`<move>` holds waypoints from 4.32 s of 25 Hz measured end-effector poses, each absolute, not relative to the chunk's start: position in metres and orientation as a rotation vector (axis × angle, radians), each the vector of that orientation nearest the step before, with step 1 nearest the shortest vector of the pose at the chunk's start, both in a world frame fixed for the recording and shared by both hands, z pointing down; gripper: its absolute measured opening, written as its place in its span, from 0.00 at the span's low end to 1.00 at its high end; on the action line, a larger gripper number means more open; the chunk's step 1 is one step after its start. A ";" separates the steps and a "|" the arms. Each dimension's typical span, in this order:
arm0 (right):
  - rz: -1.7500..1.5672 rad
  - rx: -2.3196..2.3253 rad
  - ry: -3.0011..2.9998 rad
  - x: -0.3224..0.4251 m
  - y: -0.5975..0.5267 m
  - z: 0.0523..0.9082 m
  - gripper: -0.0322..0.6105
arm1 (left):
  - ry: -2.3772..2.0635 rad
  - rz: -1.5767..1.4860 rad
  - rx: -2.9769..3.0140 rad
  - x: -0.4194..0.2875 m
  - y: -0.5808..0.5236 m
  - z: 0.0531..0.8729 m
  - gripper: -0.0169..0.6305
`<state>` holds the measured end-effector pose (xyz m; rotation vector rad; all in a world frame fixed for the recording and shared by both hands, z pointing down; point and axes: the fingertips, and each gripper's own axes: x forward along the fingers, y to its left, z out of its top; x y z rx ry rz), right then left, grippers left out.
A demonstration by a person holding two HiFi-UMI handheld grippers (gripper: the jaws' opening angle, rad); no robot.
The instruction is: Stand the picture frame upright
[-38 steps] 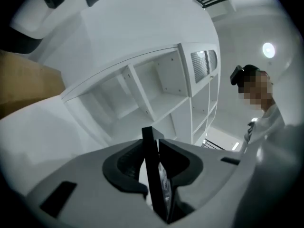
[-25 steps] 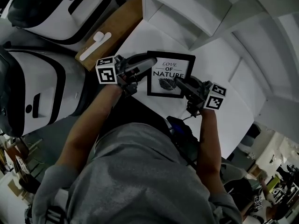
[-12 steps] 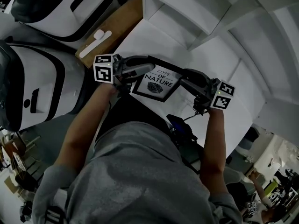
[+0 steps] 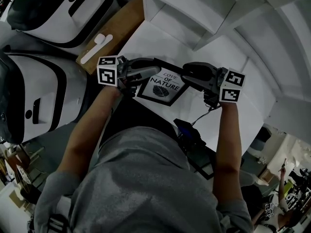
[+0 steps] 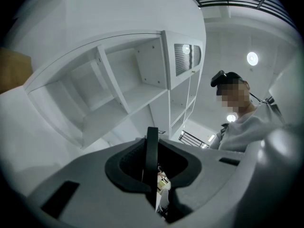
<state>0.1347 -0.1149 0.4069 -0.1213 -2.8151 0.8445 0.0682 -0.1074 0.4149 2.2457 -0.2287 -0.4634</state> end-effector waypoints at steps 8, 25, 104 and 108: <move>0.764 -0.149 -2.731 0.122 -0.108 0.405 0.32 | -0.130 -0.409 2.265 0.074 -0.114 0.405 0.14; 0.636 -0.092 -2.494 0.044 -0.115 0.419 0.20 | 0.090 -0.349 2.274 0.007 -0.134 0.408 0.14; 0.029 0.718 -2.248 0.040 -0.276 0.431 0.18 | -0.684 0.176 2.646 -0.068 -0.202 0.449 0.04; -0.011 0.721 -2.257 0.037 -0.276 0.434 0.18 | -0.678 0.178 2.643 -0.067 -0.200 0.450 0.04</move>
